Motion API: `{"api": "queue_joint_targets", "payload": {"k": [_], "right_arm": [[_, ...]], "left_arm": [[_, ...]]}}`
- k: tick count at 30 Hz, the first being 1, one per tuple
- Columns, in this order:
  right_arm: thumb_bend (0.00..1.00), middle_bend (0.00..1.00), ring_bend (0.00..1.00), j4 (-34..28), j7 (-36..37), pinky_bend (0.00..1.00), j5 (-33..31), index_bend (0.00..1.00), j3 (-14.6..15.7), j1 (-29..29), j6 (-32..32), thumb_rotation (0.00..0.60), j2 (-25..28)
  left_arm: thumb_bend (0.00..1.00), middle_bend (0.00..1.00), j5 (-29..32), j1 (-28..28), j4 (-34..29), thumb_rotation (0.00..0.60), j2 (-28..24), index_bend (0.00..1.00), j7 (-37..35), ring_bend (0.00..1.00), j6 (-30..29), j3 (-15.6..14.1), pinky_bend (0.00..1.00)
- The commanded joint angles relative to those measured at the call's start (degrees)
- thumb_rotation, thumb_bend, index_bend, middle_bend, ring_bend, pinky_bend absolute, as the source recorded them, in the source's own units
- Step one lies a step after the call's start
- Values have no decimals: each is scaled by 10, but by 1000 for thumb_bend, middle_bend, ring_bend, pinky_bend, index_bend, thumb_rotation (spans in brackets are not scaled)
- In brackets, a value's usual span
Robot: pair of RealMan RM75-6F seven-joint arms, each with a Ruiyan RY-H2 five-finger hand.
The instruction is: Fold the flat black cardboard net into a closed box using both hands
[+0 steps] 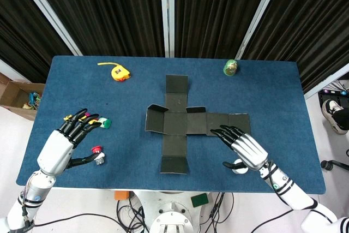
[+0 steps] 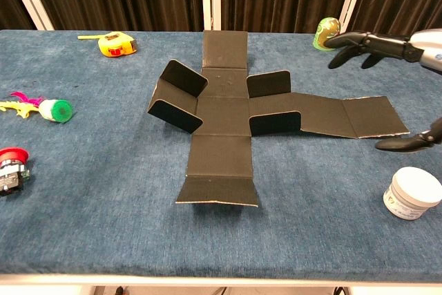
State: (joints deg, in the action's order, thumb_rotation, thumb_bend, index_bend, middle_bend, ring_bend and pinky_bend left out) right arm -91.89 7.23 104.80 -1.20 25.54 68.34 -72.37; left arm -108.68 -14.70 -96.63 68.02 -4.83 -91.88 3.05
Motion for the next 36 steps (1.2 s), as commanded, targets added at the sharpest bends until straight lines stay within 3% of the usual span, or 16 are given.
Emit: {"api": "queue_joint_targets", "payload": {"k": [1,6,11,16,21,25,30,36], "right_arm": [[176,194,86,2,2,231,-3,49,-2,5,2,600,-3],[176,210,107,8,-26,253,-43,75,-20,35,-48,600,-14],[176,230,115,61,-109,273,-88,164,-56,86,-114,600,-77],[186,344,203,114,-154,366,-120,304,-68,128,-168,600,-130],[263,444,267,167,-177,386,-126,446,-67,170,-209,600,-167],[381,556,372,242,-151,439,-70,656,-52,203,-176,600,-210],[472,649,444,355,-81,454,23,794,-9,254,-118,600,-242],[445,639,455,447,10,461,64,812,25,303,-91,600,-261]], "left_arm": [[71,144,5,0,-4,600,-5,207,8,51,6,-5,209],[70,144,15,11,-10,600,-12,207,16,51,1,-14,209],[71,144,19,24,-10,600,-9,207,22,51,-9,-24,206],[70,144,25,36,-7,600,-10,207,22,51,-17,-32,205],[69,144,37,43,1,600,-7,207,11,51,-21,-35,205],[66,144,43,43,8,600,-3,208,2,50,-22,-33,205],[62,144,41,45,11,600,-3,207,1,51,-26,-33,205],[63,144,46,49,12,600,-1,207,0,51,-27,-34,205]]}}
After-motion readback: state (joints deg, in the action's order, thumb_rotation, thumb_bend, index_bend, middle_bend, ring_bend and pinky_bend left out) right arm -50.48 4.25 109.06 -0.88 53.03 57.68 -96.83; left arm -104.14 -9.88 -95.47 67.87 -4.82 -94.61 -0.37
